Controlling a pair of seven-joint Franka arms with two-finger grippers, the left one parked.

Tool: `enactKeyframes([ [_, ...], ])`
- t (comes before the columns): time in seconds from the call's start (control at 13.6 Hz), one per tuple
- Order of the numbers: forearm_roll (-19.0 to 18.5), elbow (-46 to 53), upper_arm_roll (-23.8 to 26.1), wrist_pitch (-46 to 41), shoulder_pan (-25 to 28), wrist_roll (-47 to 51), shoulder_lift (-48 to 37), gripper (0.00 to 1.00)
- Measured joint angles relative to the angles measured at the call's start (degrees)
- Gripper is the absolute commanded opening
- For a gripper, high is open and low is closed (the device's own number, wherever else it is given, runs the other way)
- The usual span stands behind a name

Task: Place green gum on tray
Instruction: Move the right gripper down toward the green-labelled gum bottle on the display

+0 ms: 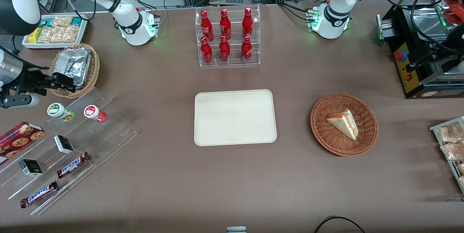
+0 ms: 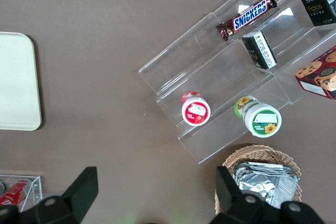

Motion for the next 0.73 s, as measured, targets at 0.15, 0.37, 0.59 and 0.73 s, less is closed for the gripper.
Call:
enactKeyframes([
  [0.15,0.00,0.00,0.00,0.00,0.00,0.01,0.00,1.00],
  [0.37,0.00,0.00,-0.01,0.00,0.00,0.01,0.06,1.00],
  [0.59,0.00,-0.47,-0.30,0.51,-0.07,-1.00,0.41,1.00],
  [0.73,0.00,-1.84,-0.69,2.52,-0.70,-6.43,0.74,1.00],
])
